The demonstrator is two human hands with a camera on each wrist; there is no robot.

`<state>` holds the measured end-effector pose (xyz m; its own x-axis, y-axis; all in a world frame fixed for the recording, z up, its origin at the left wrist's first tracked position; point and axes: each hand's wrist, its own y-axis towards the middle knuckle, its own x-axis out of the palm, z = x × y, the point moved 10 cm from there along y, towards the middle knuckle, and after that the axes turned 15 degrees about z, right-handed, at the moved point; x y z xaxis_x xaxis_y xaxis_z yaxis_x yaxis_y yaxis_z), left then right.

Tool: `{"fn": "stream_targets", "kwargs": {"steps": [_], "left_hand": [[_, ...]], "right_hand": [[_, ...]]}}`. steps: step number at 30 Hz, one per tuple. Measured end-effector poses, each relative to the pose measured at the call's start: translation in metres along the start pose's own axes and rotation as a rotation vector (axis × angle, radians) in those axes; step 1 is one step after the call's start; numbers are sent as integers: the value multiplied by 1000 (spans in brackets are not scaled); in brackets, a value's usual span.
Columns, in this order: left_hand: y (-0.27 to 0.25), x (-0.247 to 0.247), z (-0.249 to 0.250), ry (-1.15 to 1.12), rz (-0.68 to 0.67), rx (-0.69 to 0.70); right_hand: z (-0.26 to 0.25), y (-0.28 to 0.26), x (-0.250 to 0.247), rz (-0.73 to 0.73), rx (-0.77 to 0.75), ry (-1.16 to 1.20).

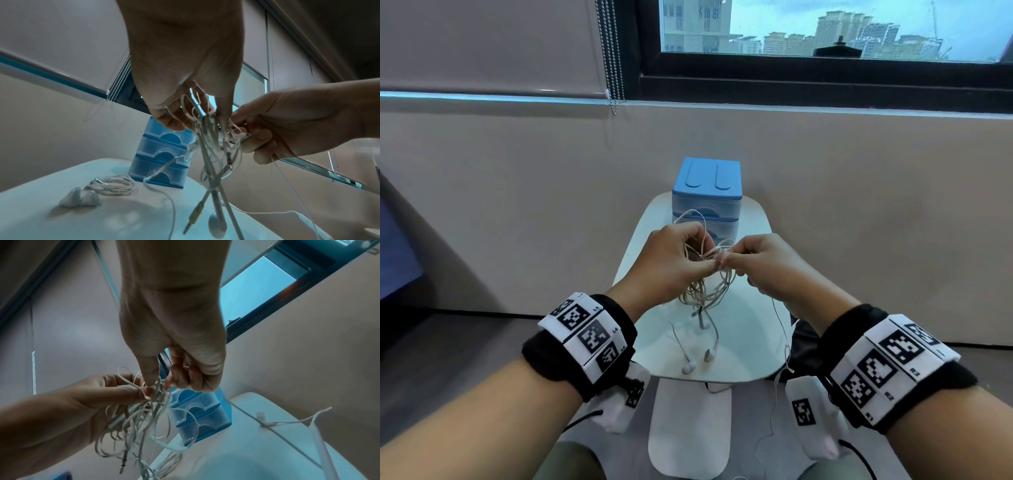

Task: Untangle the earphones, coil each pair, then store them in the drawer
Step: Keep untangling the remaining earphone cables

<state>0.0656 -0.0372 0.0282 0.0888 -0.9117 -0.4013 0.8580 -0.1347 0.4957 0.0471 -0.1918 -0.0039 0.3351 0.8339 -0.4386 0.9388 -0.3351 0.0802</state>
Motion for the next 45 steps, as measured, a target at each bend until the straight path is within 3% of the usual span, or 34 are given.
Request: {"fn": "stream_targets", "kwargs": {"steps": [12, 16, 28, 34, 39, 45], "left_hand": [[-2, 3, -8, 19, -57, -63], [-6, 7, -12, -51, -157, -138], [-20, 11, -41, -239, -280, -477], [-20, 14, -37, -323, -267, -524], [-22, 21, -39, -371, -170, -566], [-20, 25, -33, -286, -171, -471]], "right_hand": [[15, -12, 18, -236, 135, 123], [11, -15, 23, -285, 140, 171], [10, -12, 27, -233, 88, 181], [9, -8, 17, -143, 110, 209], [1, 1, 3, -26, 15, 49], [4, 0, 4, -75, 49, -31]]}}
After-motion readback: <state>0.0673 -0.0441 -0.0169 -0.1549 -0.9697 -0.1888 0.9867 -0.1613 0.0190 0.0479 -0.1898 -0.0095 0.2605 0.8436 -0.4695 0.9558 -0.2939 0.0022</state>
